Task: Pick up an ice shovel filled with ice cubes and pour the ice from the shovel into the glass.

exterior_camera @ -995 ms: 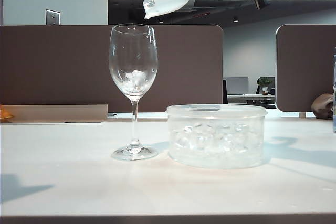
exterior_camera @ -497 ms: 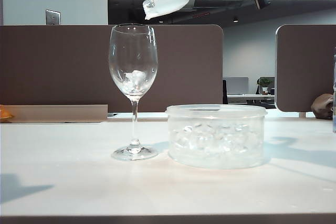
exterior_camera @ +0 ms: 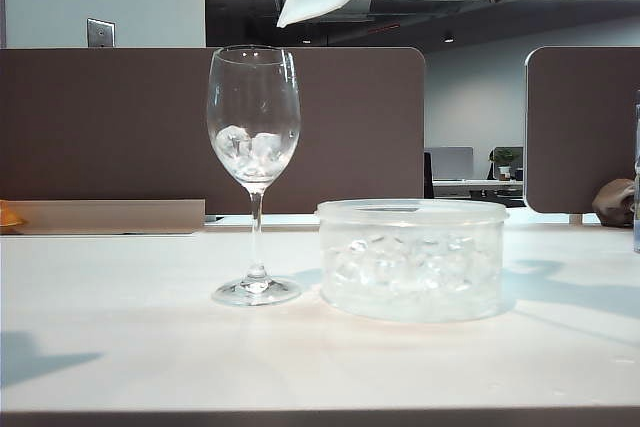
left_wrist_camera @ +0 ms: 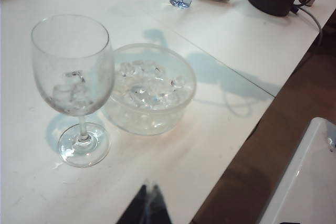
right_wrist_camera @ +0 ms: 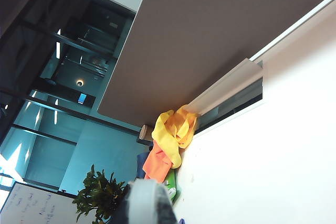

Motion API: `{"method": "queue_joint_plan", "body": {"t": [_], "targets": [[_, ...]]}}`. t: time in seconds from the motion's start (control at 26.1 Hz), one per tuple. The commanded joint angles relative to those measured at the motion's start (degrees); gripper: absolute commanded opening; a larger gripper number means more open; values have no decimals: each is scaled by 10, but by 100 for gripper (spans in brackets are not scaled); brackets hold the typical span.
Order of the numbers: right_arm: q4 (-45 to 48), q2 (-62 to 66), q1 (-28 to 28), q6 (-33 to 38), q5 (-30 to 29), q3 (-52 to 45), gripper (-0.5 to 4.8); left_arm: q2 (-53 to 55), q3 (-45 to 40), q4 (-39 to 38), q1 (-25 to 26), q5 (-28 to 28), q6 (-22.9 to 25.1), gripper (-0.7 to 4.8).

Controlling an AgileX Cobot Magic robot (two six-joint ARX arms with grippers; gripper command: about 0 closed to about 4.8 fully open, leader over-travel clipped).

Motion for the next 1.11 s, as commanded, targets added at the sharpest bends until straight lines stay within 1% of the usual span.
{"method": "queue_joint_plan", "body": {"t": [0.04, 0.08, 0.27, 0.34, 0.61, 0.73, 0.84, 0.96, 1.11], "targets": [[11, -4, 0, -5, 0, 3, -6, -1, 2, 7, 0, 3, 0, -6], [11, -5, 0, -6, 2, 3, -6, -1, 2, 7, 0, 3, 0, -6], [-9, -9, -15, -55, 3, 3, -6, -1, 2, 7, 0, 3, 0, -6], [-31, -15, -18, -90, 10, 3, -6, -1, 2, 7, 0, 3, 0, -6], [-138, -48, -25, -256, 59, 3, -5, -1, 2, 7, 0, 2, 0, -5], [-174, -63, -25, -314, 77, 3, -6, -1, 2, 7, 0, 3, 0, -5], [-219, -92, -25, -389, 108, 2, -6, -1, 2, 7, 0, 3, 0, -5], [-223, -110, -25, -416, 111, -1, -6, -1, 2, 7, 0, 4, 0, -6], [-225, -119, -25, -421, 110, -8, -6, -1, 2, 7, 0, 3, 0, -5]]}}
